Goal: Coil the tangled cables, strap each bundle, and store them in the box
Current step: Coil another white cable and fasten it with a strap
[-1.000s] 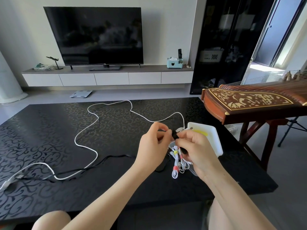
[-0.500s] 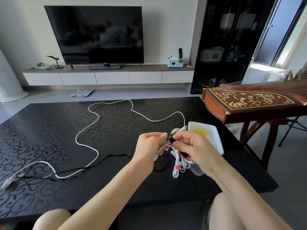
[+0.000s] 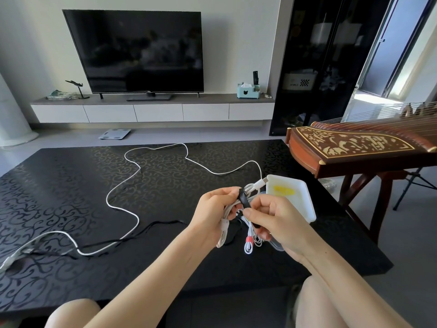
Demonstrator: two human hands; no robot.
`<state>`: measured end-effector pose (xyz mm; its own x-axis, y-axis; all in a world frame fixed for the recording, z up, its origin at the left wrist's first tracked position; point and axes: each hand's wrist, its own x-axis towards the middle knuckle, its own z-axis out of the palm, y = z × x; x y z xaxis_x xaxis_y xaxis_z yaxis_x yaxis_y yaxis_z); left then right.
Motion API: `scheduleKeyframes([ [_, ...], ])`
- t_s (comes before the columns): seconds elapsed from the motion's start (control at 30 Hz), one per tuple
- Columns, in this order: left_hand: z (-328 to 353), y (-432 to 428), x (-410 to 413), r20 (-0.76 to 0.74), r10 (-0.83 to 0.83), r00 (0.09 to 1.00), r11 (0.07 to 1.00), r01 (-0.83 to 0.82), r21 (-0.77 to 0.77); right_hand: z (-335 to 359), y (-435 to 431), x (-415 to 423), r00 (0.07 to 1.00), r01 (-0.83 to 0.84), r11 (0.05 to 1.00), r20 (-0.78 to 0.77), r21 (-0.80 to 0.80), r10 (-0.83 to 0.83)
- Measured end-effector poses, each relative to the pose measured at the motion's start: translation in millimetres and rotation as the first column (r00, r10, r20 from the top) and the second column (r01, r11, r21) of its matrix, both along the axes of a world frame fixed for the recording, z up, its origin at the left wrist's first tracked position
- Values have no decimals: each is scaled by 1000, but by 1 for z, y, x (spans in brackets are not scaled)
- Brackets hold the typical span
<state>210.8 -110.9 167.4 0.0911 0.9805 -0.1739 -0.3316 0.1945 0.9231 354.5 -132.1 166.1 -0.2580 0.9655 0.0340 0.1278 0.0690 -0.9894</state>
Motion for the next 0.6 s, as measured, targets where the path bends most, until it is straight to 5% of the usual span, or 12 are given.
scheduleKeyframes([
  [0.3, 2, 0, 0, -33, 7, 999, 1000, -7, 2, -15, 3, 3, 988, 10, 997, 153, 75, -21],
  [0.43, 0, 1, -7, 7, -138, 990, 990, 138, -19, -19, 7, 10, 962, 59, 965, 245, 255, -123],
  [0.6, 3, 0, -17, -167, -327, 930, 943, 331, -1, -8, 9, 17, 958, -16, 933, 274, 361, -90],
])
